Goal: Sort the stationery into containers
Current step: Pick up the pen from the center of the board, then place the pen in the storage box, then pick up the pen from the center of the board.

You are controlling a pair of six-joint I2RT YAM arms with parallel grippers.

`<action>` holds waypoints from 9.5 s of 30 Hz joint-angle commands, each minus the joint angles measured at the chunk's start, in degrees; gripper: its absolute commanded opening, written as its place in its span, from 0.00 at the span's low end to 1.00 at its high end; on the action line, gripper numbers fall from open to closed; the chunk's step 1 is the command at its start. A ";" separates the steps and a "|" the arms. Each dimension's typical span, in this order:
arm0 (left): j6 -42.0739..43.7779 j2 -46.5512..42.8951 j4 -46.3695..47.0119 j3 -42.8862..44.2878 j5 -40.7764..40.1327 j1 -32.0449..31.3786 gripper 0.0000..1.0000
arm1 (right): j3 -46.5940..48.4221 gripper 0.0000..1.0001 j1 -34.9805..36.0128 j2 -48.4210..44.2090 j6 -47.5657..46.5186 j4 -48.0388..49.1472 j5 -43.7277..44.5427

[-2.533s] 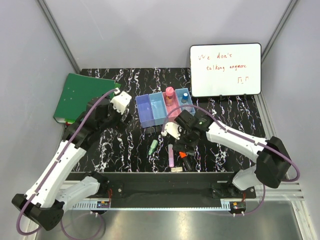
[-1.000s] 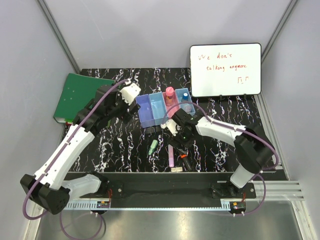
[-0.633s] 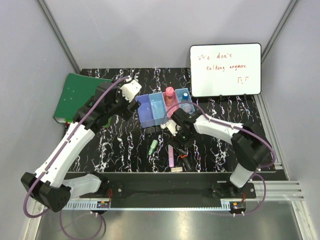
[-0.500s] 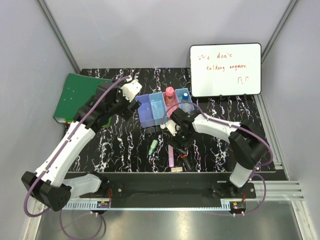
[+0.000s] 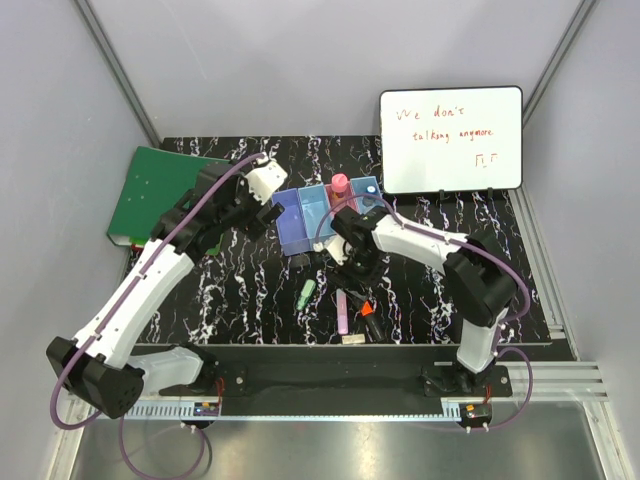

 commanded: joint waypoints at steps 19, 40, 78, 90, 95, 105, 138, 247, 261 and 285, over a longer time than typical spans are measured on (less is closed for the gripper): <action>-1.23 -1.33 3.32 4.54 0.51 0.20 0.99 | -3.92 0.84 -0.27 0.45 7.91 14.56 3.77; 0.35 -0.36 3.41 5.16 0.34 0.20 0.99 | -13.50 0.78 1.32 -5.44 8.45 18.78 7.64; 3.34 5.09 4.73 7.71 0.60 0.20 0.99 | -9.11 0.72 4.22 -3.50 -3.86 7.45 3.41; 3.95 4.57 4.82 8.94 -0.63 0.20 0.99 | -7.52 0.29 3.25 0.28 -3.69 6.57 7.81; 4.31 4.30 5.08 8.67 -0.72 0.20 0.99 | -7.70 0.17 3.16 0.02 -3.77 6.13 8.16; 3.43 3.69 5.43 7.53 -0.37 0.20 0.99 | -6.56 0.00 2.99 0.19 -5.62 6.92 11.23; -13.09 -5.10 10.88 -2.93 -9.15 3.80 0.99 | 26.73 0.00 -1.32 2.82 0.88 24.05 25.47; 1.92 -17.23 14.23 -14.53 7.36 3.01 0.99 | 1.97 0.64 -1.85 -2.61 6.78 5.95 -7.57; 3.87 -18.90 14.04 -16.20 5.70 1.60 0.99 | 2.05 0.64 2.45 -0.43 9.50 7.62 -6.25; 8.35 -18.90 22.57 -18.31 4.65 1.60 0.99 | 9.27 0.64 4.83 10.13 11.70 5.42 -4.49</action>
